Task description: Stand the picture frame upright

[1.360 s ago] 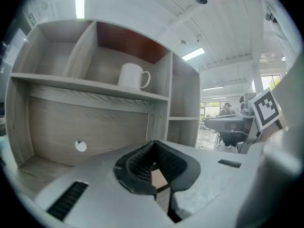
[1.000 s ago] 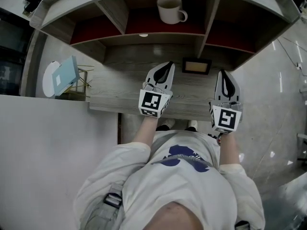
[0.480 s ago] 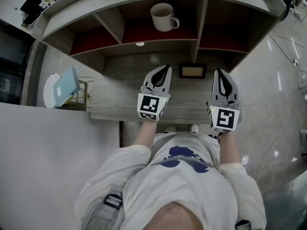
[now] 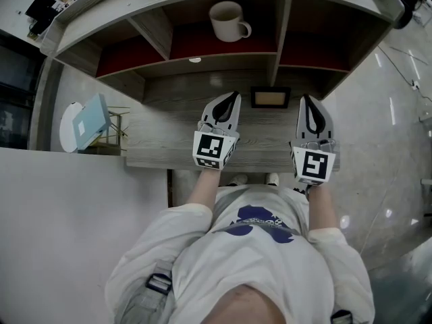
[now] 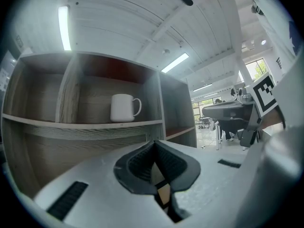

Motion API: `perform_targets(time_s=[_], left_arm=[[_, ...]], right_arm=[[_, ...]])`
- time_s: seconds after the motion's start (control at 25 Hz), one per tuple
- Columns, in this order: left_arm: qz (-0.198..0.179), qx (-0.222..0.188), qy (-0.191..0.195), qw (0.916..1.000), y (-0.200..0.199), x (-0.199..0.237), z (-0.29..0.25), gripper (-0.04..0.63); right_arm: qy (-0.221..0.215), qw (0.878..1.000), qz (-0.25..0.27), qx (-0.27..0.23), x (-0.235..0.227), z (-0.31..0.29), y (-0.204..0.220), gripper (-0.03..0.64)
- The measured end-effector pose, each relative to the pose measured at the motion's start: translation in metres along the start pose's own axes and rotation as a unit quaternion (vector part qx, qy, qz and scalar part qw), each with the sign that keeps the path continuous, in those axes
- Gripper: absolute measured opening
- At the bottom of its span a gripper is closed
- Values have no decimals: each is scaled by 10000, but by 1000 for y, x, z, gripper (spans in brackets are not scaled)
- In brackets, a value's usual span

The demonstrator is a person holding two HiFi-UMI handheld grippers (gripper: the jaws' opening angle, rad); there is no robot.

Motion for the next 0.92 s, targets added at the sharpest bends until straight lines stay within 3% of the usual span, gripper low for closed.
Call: perform_targets(time_s=[0.6,0.92], left_arm=[[-92,-38,-103,9999,-5,6,2,6],[-141,-78,-144,9998,-6,8,4,6]], right_arm=[[-86,9997,-218,-48,3,-7,-5,-2],[-67,9999,84,-95,4,-4,4,-2]])
Point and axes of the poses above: the fingertips, and each gripper's own axes: z backward along the fingers, x to its left, y out of its underside, the point moved 8 cm from there along z, backward along the fingers, and after that the axes turned 15 degrees about z, right-handed, at the moved point
